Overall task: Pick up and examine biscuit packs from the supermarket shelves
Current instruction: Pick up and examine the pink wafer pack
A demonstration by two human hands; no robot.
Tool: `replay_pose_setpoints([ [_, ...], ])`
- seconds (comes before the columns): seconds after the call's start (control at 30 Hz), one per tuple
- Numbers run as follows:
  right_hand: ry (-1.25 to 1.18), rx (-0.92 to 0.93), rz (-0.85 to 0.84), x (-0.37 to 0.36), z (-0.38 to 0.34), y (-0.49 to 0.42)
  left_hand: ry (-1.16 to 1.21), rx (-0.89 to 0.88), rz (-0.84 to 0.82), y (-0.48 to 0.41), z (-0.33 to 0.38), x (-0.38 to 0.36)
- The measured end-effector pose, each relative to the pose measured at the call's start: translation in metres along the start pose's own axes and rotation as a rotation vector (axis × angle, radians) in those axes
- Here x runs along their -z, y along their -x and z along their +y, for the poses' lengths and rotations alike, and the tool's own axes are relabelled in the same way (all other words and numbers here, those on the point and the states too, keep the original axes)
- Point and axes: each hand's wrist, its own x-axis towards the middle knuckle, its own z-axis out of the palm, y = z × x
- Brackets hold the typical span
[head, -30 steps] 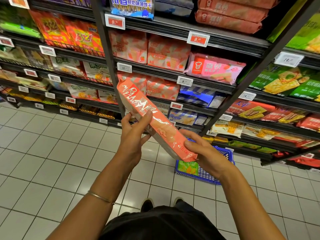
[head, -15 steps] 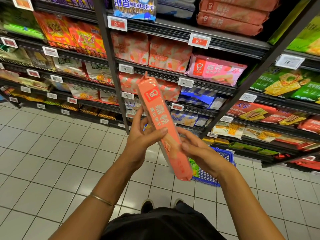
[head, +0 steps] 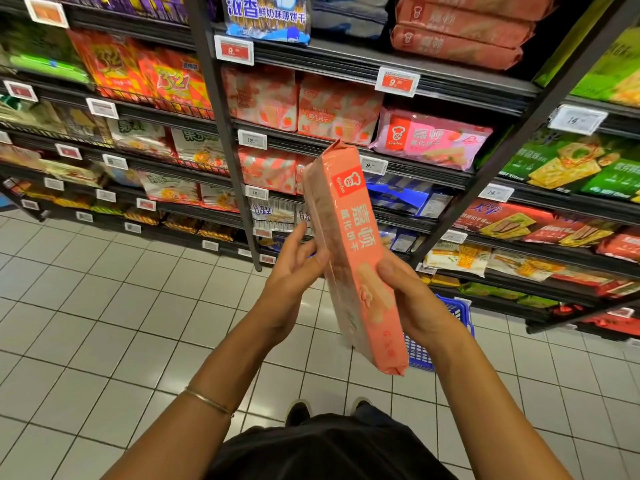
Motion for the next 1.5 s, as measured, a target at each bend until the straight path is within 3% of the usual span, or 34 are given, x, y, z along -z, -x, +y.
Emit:
replay_pose_setpoints([
  [0.13, -0.25, -0.158, -0.162, -0.007, -0.002, 0.006, 0.116, 0.068, -0.096, 0.002, -0.002, 0.004],
  [0.27, -0.487, -0.221, -0.293, -0.015, -0.005, 0.007, 0.254, 0.104, -0.028, 0.002, -0.007, 0.007],
  [0.37, -0.389, -0.224, -0.248, -0.011, -0.007, 0.002, 0.32, 0.107, 0.023, 0.004, -0.007, 0.009],
  [0.53, -0.16, -0.202, 0.003, -0.002, 0.002, -0.008, 0.287, 0.125, 0.118, 0.002, -0.003, 0.013],
  [0.77, 0.29, -0.111, 0.231, -0.007, 0.003, -0.009, 0.181, 0.076, 0.23, 0.004, 0.006, 0.016],
  [0.93, 0.208, -0.018, 0.189, -0.005, 0.002, -0.006, 0.126, 0.012, 0.289, 0.001, 0.007, 0.019],
  [1.07, -0.121, -0.042, 0.118, -0.005, -0.002, -0.006, 0.331, 0.052, 0.243, -0.003, 0.007, 0.022],
  [1.17, -0.321, -0.151, 0.061, -0.007, -0.007, -0.003, 0.31, 0.12, 0.184, -0.007, 0.007, 0.02],
  [1.27, -0.231, -0.23, 0.032, -0.007, -0.009, 0.0, 0.403, 0.212, 0.126, -0.009, 0.004, 0.012],
  [1.4, -0.072, -0.288, -0.028, -0.005, -0.006, 0.002, 0.636, 0.199, 0.099, -0.009, 0.001, 0.011],
  [1.5, -0.057, -0.242, 0.01, -0.005, -0.002, 0.003, 0.595, 0.153, 0.136, -0.009, -0.004, 0.015],
])
